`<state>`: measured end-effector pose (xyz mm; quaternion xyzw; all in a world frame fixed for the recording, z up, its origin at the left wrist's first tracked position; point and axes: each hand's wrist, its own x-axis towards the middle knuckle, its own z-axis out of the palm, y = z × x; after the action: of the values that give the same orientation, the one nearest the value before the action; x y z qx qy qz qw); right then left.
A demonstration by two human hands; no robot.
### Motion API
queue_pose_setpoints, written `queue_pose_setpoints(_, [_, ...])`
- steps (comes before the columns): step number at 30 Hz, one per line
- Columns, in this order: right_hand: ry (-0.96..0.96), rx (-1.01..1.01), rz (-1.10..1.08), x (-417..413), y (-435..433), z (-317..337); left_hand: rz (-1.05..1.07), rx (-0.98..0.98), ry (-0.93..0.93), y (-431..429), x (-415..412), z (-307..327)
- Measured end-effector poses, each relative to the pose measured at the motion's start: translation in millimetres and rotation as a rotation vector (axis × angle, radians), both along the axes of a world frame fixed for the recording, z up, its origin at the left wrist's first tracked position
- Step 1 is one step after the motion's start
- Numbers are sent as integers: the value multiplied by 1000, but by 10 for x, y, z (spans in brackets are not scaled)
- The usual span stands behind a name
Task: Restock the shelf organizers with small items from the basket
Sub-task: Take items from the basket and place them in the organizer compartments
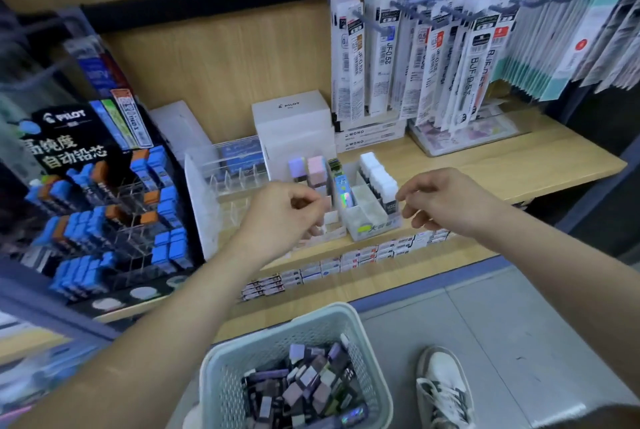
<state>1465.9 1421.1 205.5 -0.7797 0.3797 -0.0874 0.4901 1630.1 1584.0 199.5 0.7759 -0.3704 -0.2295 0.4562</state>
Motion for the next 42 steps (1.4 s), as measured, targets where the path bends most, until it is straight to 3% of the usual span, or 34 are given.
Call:
queue_pose_setpoints(4, [101,-56,191,54,379,-34,-160,215,133,422,107,-94])
queue_pose_setpoints(9, [360,-85,491,140,831,-533,-317,654,4,934,205,-994])
queue_pose_setpoints(15, [508,213,428,373,1203,-1713,-187,847,-44,1541,196,-2346])
queue_pose_setpoints(19, [551,290,252,381,1429,-2442,-132,820,97,1568,6,-2784])
queue_pose_setpoints(24, [508,685,-155,400,1610,-3180,15,790,391,1418,-195,-3282])
queue_pose_setpoints(28, [440,668,-402,643,1685,-3470,88,762,271,1260,-343,-3467])
queue_pose_setpoints(33, [331,643,-421,707,1762,-3729,129,663,425,1169,-368,-3569])
queue_pose_setpoints(37, [295,819,-440,675,1739,-3765,179,563,696,1201,-317,-3562])
queue_pose_setpoints(42, [157,1003,-450,605,1760,-3580,186,542,798,1311,-217,-3505])
